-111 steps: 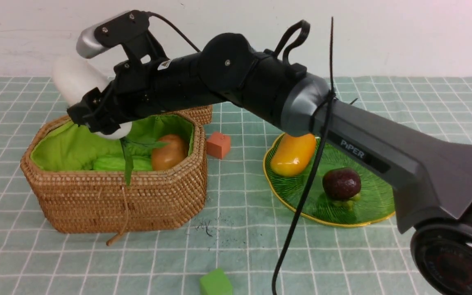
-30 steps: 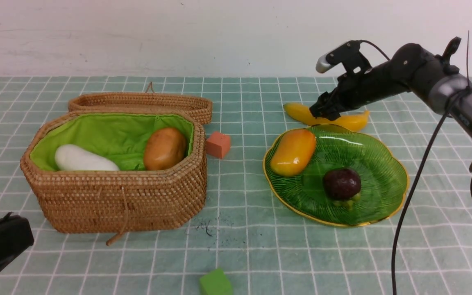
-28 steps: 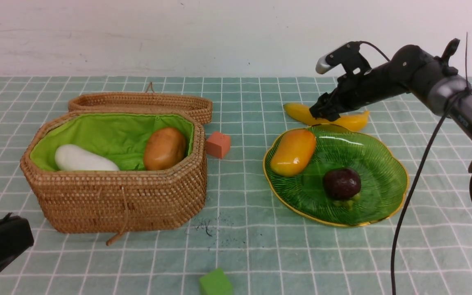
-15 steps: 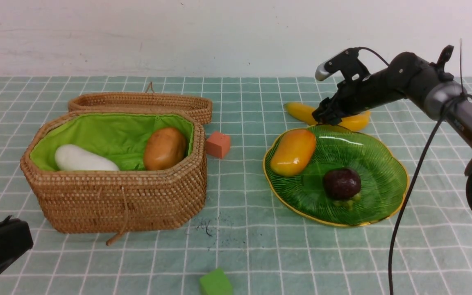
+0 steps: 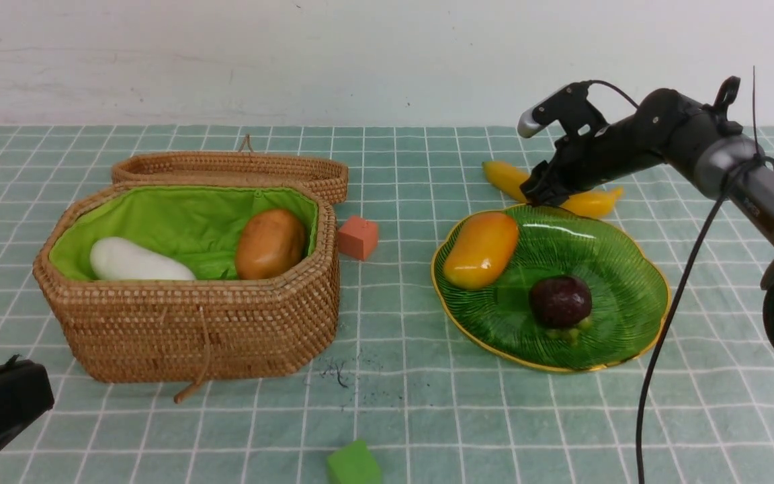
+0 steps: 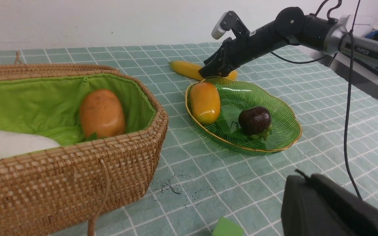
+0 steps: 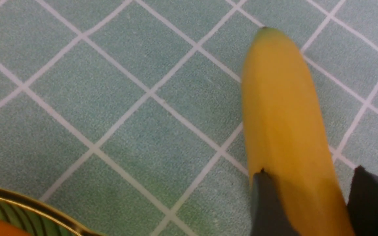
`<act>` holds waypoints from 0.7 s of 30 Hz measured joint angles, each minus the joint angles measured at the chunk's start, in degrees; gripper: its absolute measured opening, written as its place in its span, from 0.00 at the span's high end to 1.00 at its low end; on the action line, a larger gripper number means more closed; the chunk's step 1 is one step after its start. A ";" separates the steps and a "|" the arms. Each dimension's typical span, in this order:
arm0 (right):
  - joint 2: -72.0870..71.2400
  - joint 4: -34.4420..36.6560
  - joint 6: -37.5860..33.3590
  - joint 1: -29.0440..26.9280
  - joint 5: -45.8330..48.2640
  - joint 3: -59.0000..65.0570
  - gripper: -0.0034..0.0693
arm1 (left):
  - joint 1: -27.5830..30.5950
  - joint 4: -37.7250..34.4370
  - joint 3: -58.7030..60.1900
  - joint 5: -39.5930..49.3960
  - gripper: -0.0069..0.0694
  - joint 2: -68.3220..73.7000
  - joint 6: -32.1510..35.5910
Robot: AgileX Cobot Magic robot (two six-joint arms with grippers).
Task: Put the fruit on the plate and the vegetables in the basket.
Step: Use the right arm to grab a banana and put it into the right plate
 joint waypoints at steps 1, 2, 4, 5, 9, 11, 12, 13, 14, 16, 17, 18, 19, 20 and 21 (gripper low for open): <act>0.00 0.00 -0.30 0.00 -0.05 0.00 0.55 | 0.00 0.00 0.00 0.00 0.90 0.00 0.00; 0.00 0.00 -0.64 0.00 -0.05 0.00 0.57 | 0.00 0.00 0.00 0.00 0.90 0.00 0.00; 0.00 0.00 -1.01 0.00 -0.05 0.00 0.57 | 0.00 0.00 0.00 0.00 0.90 0.00 0.00; 0.00 0.00 -1.00 0.00 -0.05 0.00 0.57 | 0.00 0.00 0.00 0.00 0.90 0.00 0.00; 0.00 0.00 -1.00 0.00 -0.05 0.00 0.57 | 0.00 0.00 0.00 0.00 0.90 0.00 0.00; 0.00 0.00 -1.00 0.00 -0.05 0.00 0.57 | 0.00 0.00 0.00 0.00 0.90 0.00 0.00; 0.00 0.00 -1.00 0.00 -0.05 0.00 0.57 | 0.00 0.00 0.00 0.00 0.90 0.00 0.00; 0.00 0.00 -1.00 0.00 -0.05 0.00 0.57 | 0.00 0.00 0.00 0.00 0.90 0.00 0.00; 0.00 0.00 -1.00 0.00 -0.05 0.00 0.57 | 0.00 0.00 0.00 0.00 0.90 0.00 0.00; 0.00 0.00 -1.00 0.00 -0.05 0.00 0.57 | 0.00 0.00 0.00 0.00 0.90 0.00 0.00; 0.00 0.00 -1.00 0.00 -0.05 0.00 0.57 | 0.00 0.00 0.00 0.00 0.90 0.00 0.00; 0.00 0.00 -1.00 0.00 -0.05 0.00 0.57 | 0.00 0.00 0.00 0.00 0.90 0.00 0.00; 0.00 0.05 -1.00 0.00 -0.05 0.00 0.57 | 0.00 0.00 0.00 0.00 0.90 0.00 0.00; 0.00 0.12 -1.00 0.00 -0.05 0.00 0.57 | 0.00 0.00 0.00 0.00 0.90 0.00 0.00; 0.00 0.24 -1.00 0.00 -0.05 0.00 0.57 | 0.00 0.00 0.00 0.00 0.90 0.00 0.00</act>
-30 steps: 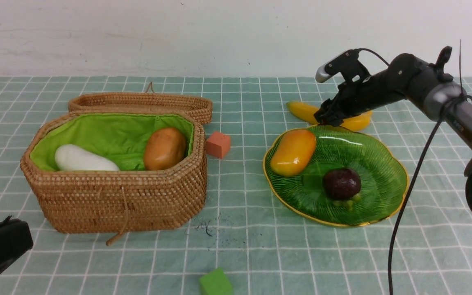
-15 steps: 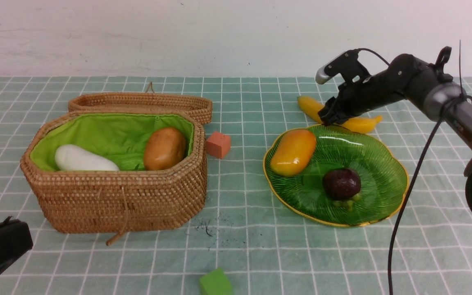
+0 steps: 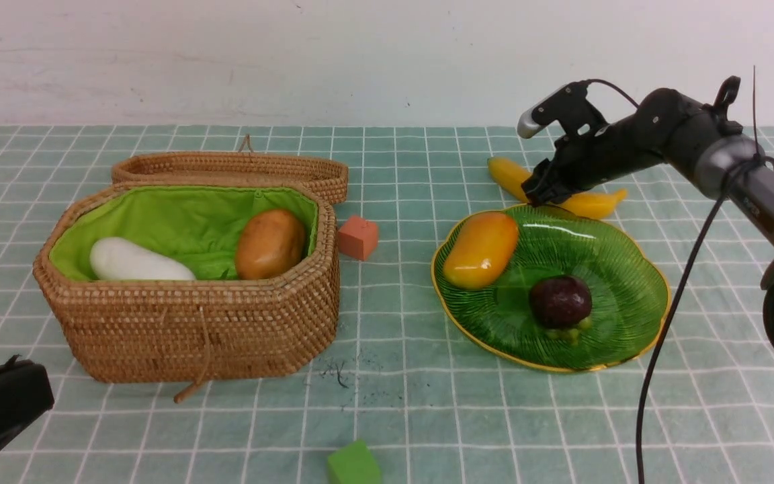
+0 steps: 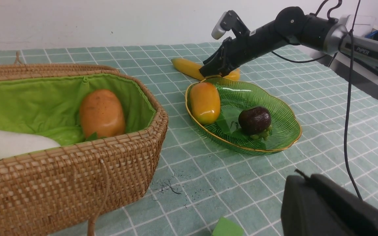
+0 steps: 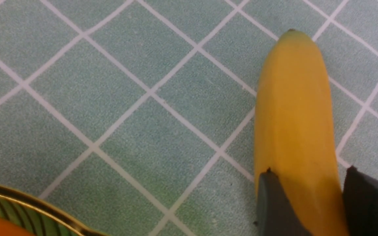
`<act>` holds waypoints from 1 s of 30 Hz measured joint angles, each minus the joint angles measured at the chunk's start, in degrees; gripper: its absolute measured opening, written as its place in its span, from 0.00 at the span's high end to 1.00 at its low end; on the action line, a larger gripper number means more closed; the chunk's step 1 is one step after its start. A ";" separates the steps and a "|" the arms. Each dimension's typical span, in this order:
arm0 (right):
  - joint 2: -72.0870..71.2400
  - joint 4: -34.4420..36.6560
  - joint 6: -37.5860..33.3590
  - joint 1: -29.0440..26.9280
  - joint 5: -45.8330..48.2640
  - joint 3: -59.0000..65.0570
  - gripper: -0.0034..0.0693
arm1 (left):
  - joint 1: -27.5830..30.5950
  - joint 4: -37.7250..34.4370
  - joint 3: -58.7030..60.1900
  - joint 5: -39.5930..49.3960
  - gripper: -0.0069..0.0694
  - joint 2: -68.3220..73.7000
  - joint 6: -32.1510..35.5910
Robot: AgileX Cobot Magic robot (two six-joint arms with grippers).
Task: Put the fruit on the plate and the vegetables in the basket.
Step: Use the right arm to grab a banana and put it into the right plate
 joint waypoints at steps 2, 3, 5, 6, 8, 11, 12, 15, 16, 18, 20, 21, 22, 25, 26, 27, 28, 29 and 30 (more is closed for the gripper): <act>0.00 0.00 0.20 0.00 0.00 0.00 0.57 | 0.00 0.00 0.00 0.00 0.90 0.00 0.00; 0.00 0.00 0.36 0.00 0.00 0.00 0.57 | 0.00 0.00 0.00 0.00 0.90 0.00 0.00; -0.06 0.00 0.67 -0.05 0.05 0.00 0.57 | 0.00 0.00 0.00 0.00 0.90 0.00 0.00; -0.06 0.00 0.67 -0.05 0.14 0.00 0.57 | 0.00 0.00 0.00 0.00 0.90 0.00 0.00; -0.57 0.00 1.43 -0.23 0.91 0.00 0.57 | 0.00 0.00 0.00 0.00 0.90 0.00 0.00; -1.33 0.00 2.64 -0.82 0.97 0.00 0.57 | 0.00 0.00 0.00 0.00 0.90 0.00 0.00; -1.73 0.00 3.16 -1.15 1.05 0.00 0.57 | 0.00 0.00 0.00 0.00 0.90 0.00 0.00; -2.62 0.00 3.70 -2.07 2.17 0.00 0.57 | 0.00 0.00 0.00 0.00 0.90 0.00 0.00; -2.69 0.00 3.70 -2.17 2.34 0.00 0.57 | 0.00 0.00 0.00 0.00 0.90 0.00 0.00; -2.74 -0.17 3.89 -2.30 3.37 0.00 0.57 | 0.00 0.00 0.00 0.00 0.90 0.00 0.00; -2.74 -0.17 4.02 -2.30 3.95 0.00 0.57 | 0.00 0.00 0.00 0.00 0.90 0.00 0.00; -2.74 -0.17 4.09 -2.30 4.10 0.00 0.57 | 0.00 0.00 0.00 0.00 0.90 0.00 0.00; -2.74 -0.17 4.09 -2.30 4.10 0.00 0.57 | 0.00 0.00 0.00 0.00 0.90 0.00 0.00; -2.74 -0.17 4.40 -2.30 4.10 0.00 0.57 | 0.00 0.00 0.00 0.00 0.90 0.00 0.00; -2.74 -0.17 4.70 -2.30 4.10 0.00 0.57 | 0.00 0.00 0.00 0.00 0.90 0.00 0.00; -2.74 -0.23 5.36 -2.30 4.15 0.00 0.57 | 0.00 0.00 0.00 0.00 0.90 0.00 0.00; -2.81 -0.43 6.55 -2.30 4.28 0.00 0.57 | 0.00 0.00 0.00 0.00 0.90 0.00 0.00; -3.00 -0.85 7.61 -2.30 4.78 0.00 0.57 | 0.00 0.00 0.00 0.00 0.90 0.00 0.00; -3.17 -1.22 8.42 -2.30 5.20 0.00 0.57 | 0.00 0.00 0.00 0.00 0.90 0.00 0.00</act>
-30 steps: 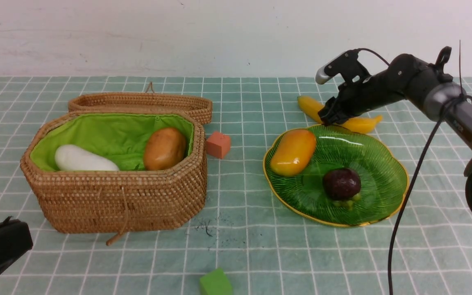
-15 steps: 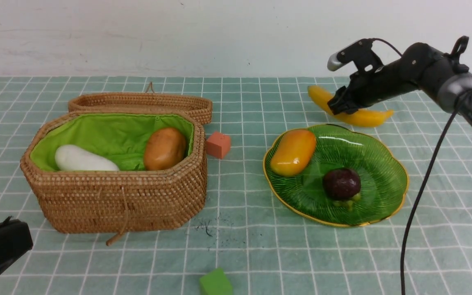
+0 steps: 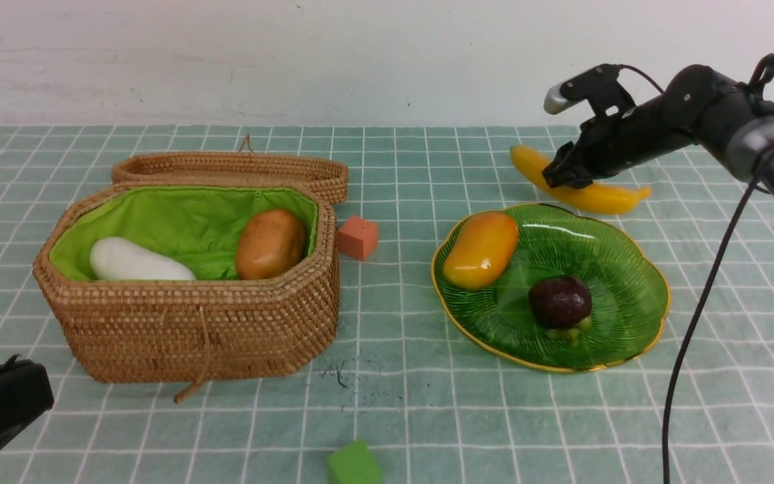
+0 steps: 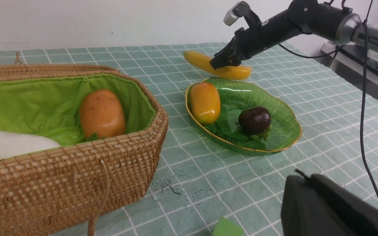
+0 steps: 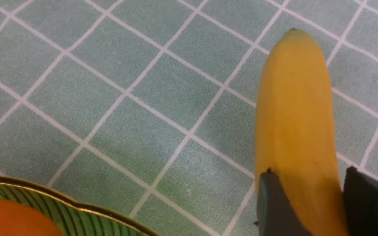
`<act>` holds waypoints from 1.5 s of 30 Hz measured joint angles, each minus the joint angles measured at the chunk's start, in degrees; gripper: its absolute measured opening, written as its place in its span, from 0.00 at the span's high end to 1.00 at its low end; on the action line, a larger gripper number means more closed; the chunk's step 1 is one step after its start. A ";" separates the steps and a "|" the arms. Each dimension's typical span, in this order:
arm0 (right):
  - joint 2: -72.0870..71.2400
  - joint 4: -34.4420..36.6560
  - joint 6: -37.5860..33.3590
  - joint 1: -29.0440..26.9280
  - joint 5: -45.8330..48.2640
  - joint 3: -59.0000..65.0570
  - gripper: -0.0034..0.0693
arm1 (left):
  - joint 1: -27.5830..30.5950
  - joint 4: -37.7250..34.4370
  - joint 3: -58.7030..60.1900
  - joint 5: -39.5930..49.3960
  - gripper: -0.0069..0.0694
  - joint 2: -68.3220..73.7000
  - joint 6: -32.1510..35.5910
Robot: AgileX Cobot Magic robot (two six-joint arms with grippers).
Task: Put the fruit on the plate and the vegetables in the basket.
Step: Use the right arm to grab a banana and put it into the right plate
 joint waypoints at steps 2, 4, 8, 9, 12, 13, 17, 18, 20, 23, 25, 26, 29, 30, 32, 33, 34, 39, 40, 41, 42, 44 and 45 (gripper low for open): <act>-0.88 -1.91 1.84 0.00 1.98 0.00 0.57 | 0.00 0.00 0.00 0.00 0.90 0.00 0.04; -2.31 -3.75 3.98 0.00 4.30 0.00 0.57 | 0.00 0.00 0.00 0.00 0.90 0.00 0.21; -7.53 -6.54 9.85 0.00 10.68 0.00 0.57 | 0.00 0.00 0.00 0.00 0.90 0.00 2.30; -9.11 -6.69 11.16 0.00 12.69 0.00 0.57 | 0.00 0.00 0.00 0.00 0.90 0.00 3.31; -12.44 -6.76 14.27 0.00 17.59 0.00 0.57 | 0.00 0.00 0.00 0.00 0.90 0.00 4.56; -12.65 -6.76 14.49 0.00 17.95 0.00 0.57 | 0.00 0.00 0.00 0.00 0.90 0.00 4.63; -16.30 -6.35 17.90 0.00 24.78 0.00 0.57 | 0.00 0.00 0.00 0.00 0.90 0.00 4.91; -16.56 -6.34 18.03 0.00 24.89 0.00 0.57 | 0.00 0.00 0.00 0.00 0.90 0.00 4.91; -17.93 -6.06 19.91 0.00 25.51 0.26 0.57 | 0.00 0.00 0.00 -0.08 0.90 0.00 5.08; -21.36 -5.23 23.34 0.00 25.59 3.61 0.57 | 0.00 -0.07 0.00 -1.22 0.90 0.00 7.07; -22.99 -4.94 24.02 0.00 25.59 5.47 0.57 | 0.00 -0.57 0.00 -1.95 0.90 0.00 8.17; -25.52 -4.78 24.69 0.00 25.53 10.00 0.58 | 0.00 -2.00 0.00 -3.27 0.90 0.00 9.97; -28.96 -4.78 24.82 0.23 25.53 16.18 0.58 | 0.00 -5.07 0.00 -4.65 0.90 0.00 12.29; -31.60 -4.78 24.82 0.56 25.53 21.47 0.58 | 0.00 -6.63 0.00 -5.06 0.90 0.00 13.72; -34.73 -4.55 24.77 1.24 24.14 28.52 0.58 | 0.00 -10.61 0.00 -5.26 0.90 0.00 17.32; -35.76 -4.43 24.77 1.73 22.41 31.36 0.58 | 0.00 -11.78 0.00 -5.26 0.90 0.00 18.68; -36.35 -4.17 24.70 2.12 20.65 33.41 0.58 | 0.00 -13.27 0.00 -5.33 0.90 0.00 20.49; -36.52 -3.61 24.16 4.81 9.77 41.83 0.58 | 0.00 -19.29 0.00 -5.38 0.90 0.00 27.18; -36.08 -3.54 23.88 5.33 7.24 42.91 0.58 | 0.00 -20.43 0.00 -5.38 0.90 0.00 28.10; -35.65 -3.48 23.68 5.79 4.78 43.51 0.58 | 0.00 -21.19 0.00 -5.38 0.90 0.00 28.89; -34.86 -3.36 23.44 6.14 2.69 44.01 0.58 | 0.00 -22.21 0.00 -5.38 0.90 0.00 29.74; -33.47 -3.23 23.29 6.62 -0.73 44.18 0.58 | 0.00 -22.89 0.00 -5.38 0.90 0.00 30.70; -33.34 -3.23 23.29 6.61 -1.01 44.18 0.58 | 0.00 -23.01 0.00 -5.38 0.90 0.00 30.86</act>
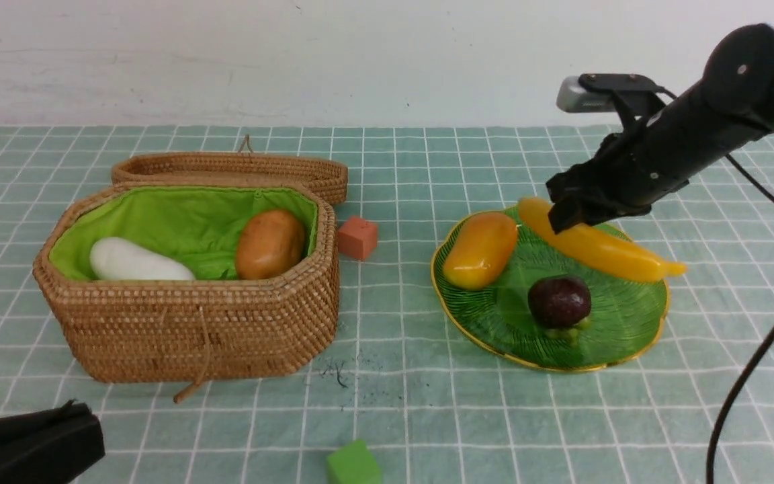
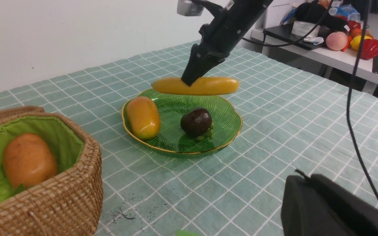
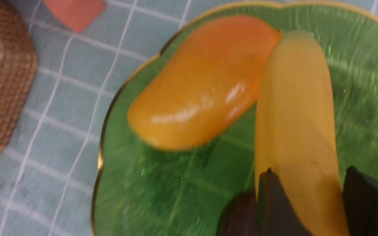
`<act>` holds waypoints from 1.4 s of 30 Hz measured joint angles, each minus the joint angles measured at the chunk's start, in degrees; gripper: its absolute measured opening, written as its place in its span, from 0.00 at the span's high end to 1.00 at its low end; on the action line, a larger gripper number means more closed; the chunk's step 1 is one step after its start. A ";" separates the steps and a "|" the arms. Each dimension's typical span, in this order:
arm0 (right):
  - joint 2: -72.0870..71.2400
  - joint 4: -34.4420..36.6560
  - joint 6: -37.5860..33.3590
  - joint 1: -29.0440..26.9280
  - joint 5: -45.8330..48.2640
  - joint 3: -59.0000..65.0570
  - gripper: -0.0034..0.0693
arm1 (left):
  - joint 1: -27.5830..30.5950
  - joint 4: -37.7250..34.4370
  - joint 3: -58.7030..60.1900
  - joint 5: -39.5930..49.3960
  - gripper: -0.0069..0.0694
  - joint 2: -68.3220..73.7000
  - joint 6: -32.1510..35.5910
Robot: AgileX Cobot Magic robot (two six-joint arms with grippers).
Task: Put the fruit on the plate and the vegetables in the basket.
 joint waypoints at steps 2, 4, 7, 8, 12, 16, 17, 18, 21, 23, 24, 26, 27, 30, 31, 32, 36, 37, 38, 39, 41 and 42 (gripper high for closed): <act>1.29 0.14 -0.05 0.20 -2.64 0.00 0.58 | 0.00 -0.25 0.00 0.00 0.90 0.00 0.64; 1.77 0.14 -0.12 0.20 -3.23 0.00 0.58 | 0.00 -0.34 0.00 0.00 0.90 0.00 0.69; 1.91 0.14 -0.12 0.20 -3.38 0.00 0.58 | 0.00 -0.34 0.00 -0.06 0.90 0.00 0.82; 1.96 0.14 -0.12 0.20 -3.46 0.00 0.58 | 0.00 -0.34 0.00 -0.06 0.90 0.00 0.82; 2.17 0.14 -0.16 0.20 -3.53 0.00 0.58 | 0.00 -0.39 0.00 -0.06 0.90 0.00 0.82; 2.17 0.14 -0.18 0.20 -3.53 0.00 0.56 | 0.00 -0.39 0.00 -0.06 0.90 0.00 0.82; 2.17 0.14 -0.18 0.20 -3.53 0.00 0.55 | 0.00 -0.39 0.00 -0.06 0.90 0.00 0.82; 2.17 0.14 -0.18 0.20 -3.53 0.00 0.53 | 0.00 -0.39 0.00 -0.11 0.90 0.00 0.82; 2.17 0.14 -0.18 0.20 -3.53 0.00 0.49 | 0.00 -0.39 0.00 -0.11 0.91 0.00 0.82; 2.17 0.14 -0.18 0.20 -3.53 0.00 0.44 | 0.00 -0.39 0.00 -0.11 0.91 0.00 0.82; 2.17 0.14 -0.18 0.20 -3.53 0.00 0.43 | 0.00 -0.39 0.00 -0.17 0.91 0.00 0.82; 2.17 0.14 -0.18 0.20 -3.53 0.00 0.41 | 0.00 -0.39 0.00 -0.17 0.91 0.00 0.82; 2.17 0.14 -0.18 0.20 -3.53 0.00 0.41 | 0.00 -0.39 0.00 -0.23 0.91 0.00 0.82; 2.17 0.14 -0.18 0.20 -3.53 0.00 0.40 | 0.00 -0.39 0.00 -0.23 0.91 0.00 0.82; 2.17 0.14 -0.18 0.20 -3.53 0.00 0.40 | 0.00 -0.39 0.00 -0.23 0.91 0.00 0.82; 2.17 0.14 -0.18 0.20 -3.47 0.00 0.40 | 0.00 -0.39 0.00 -0.23 0.91 0.00 0.82; 0.59 0.14 -0.18 0.20 -0.94 -0.12 0.41 | 0.00 -0.39 0.00 -0.23 0.91 0.00 0.93; 0.42 0.14 -0.18 0.20 -0.68 -0.14 0.41 | 0.00 -0.39 0.00 -0.23 0.91 0.00 0.93; -0.64 0.07 -0.18 0.20 0.68 -0.31 0.42 | 0.00 -0.24 0.00 -0.23 0.91 0.00 0.93; -2.00 -0.05 -0.18 0.20 2.25 -0.43 0.43 | 0.00 0.02 0.00 -0.23 0.91 0.00 0.93; -6.49 -0.45 0.24 0.20 7.83 -0.75 0.51 | 0.00 1.80 0.00 -0.35 0.90 0.00 0.99; -8.70 -0.66 0.60 0.20 10.06 -0.76 0.56 | 0.00 2.25 0.00 -0.42 0.90 0.00 0.99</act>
